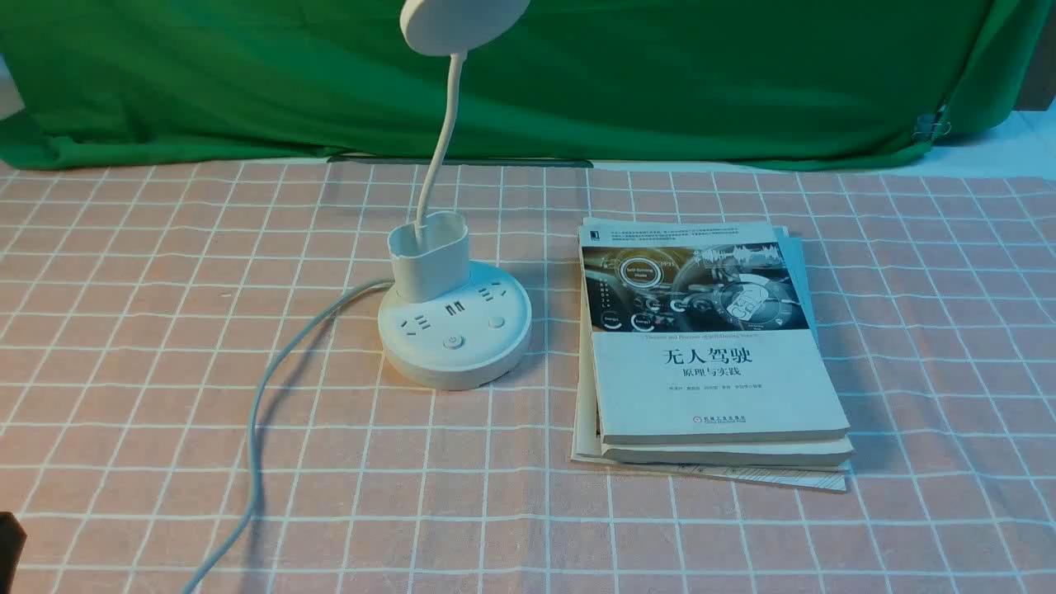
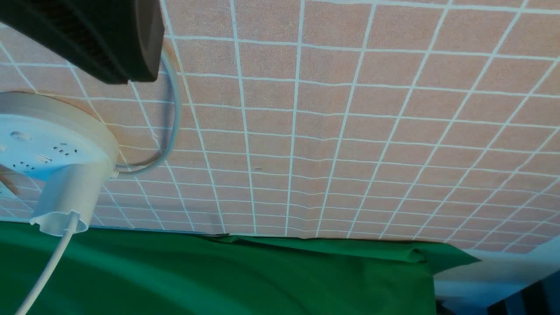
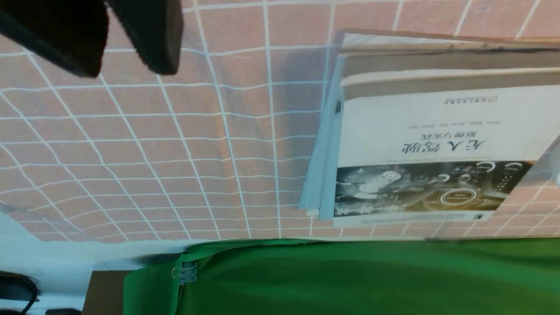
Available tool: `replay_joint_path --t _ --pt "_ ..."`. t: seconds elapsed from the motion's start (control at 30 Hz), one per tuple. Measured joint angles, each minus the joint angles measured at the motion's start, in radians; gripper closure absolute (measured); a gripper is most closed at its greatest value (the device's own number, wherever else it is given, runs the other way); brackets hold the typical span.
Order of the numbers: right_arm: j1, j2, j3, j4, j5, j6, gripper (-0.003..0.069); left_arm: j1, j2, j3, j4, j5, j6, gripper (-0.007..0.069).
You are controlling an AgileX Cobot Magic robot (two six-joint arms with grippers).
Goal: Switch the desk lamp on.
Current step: Use the left arm to press the button switch on the lamp holder
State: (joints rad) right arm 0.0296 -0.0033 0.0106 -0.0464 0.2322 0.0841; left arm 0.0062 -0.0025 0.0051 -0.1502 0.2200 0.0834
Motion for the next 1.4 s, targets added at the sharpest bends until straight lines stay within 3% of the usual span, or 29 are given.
replay_joint_path --t 1.27,1.37,1.4 --pt "0.0 0.0 0.0 0.0 0.0 0.0 0.0418 0.0 0.0 0.0 0.011 -0.008 0.0 0.0603" --pt "0.0 0.0 0.0 0.0 0.0 0.0 0.0418 0.0 0.0 0.0 -0.179 -0.049 -0.116 0.0603" --pt "0.0 0.0 0.0 0.0 0.0 0.0 0.0418 0.0 0.0 0.0 -0.369 -0.057 -0.233 0.0603"
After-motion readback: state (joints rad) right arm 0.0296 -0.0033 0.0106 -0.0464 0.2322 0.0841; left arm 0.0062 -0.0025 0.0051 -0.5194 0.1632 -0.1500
